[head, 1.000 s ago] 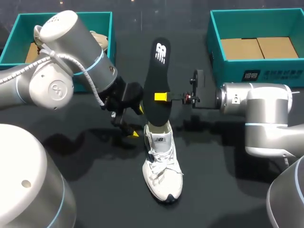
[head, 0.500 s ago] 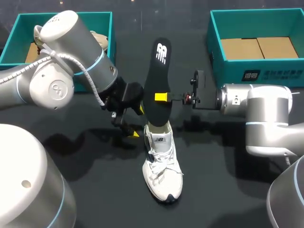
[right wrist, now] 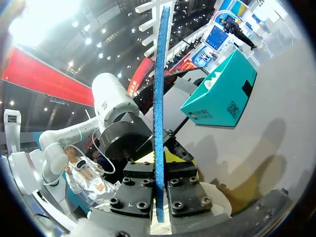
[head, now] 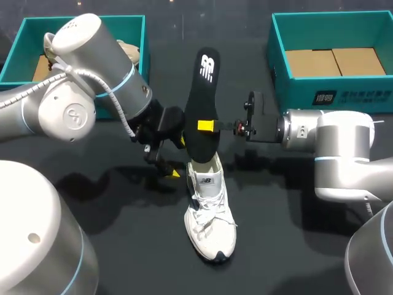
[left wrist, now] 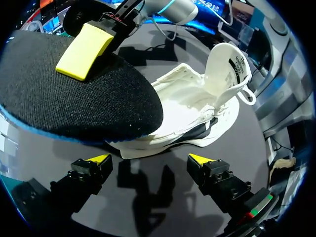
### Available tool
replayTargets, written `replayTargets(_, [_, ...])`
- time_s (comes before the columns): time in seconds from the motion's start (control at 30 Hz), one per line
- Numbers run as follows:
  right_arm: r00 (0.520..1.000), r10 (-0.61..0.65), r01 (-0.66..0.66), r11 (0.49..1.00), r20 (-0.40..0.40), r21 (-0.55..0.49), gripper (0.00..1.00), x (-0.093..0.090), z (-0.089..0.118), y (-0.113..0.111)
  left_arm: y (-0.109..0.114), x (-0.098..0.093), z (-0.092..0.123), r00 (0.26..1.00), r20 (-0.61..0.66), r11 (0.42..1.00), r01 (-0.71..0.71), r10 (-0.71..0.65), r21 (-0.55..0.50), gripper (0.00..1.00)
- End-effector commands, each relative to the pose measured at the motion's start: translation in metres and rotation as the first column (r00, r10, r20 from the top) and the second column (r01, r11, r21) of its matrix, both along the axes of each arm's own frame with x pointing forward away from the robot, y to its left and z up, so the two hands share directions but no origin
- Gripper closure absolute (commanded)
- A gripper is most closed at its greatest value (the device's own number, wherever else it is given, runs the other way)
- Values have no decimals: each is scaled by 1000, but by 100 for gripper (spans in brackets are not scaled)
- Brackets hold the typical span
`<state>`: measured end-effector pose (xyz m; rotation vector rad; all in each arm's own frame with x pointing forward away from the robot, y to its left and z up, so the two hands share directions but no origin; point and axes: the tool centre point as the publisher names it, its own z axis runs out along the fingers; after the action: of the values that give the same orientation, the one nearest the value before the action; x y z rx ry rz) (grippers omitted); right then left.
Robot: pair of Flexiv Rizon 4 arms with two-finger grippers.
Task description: Take the shoe out of the shoebox, open the shoe tongue, remove and reinsert the insole, then place the shoe into the shoebox
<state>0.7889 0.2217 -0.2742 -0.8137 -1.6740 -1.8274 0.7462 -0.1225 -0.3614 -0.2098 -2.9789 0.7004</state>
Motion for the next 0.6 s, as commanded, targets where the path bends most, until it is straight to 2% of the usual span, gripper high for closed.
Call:
replayTargets(0.03, [1000,-6,6,1000,12,0,100,-2,3,0,-1,0,-1,1000,0,1000,1,-1,1,0])
replayTargets(0.6, [991,-11,7,1000,130,29,100,-5,9,-5,-1,0,-1,1000,0,1000,1,-1,1,0])
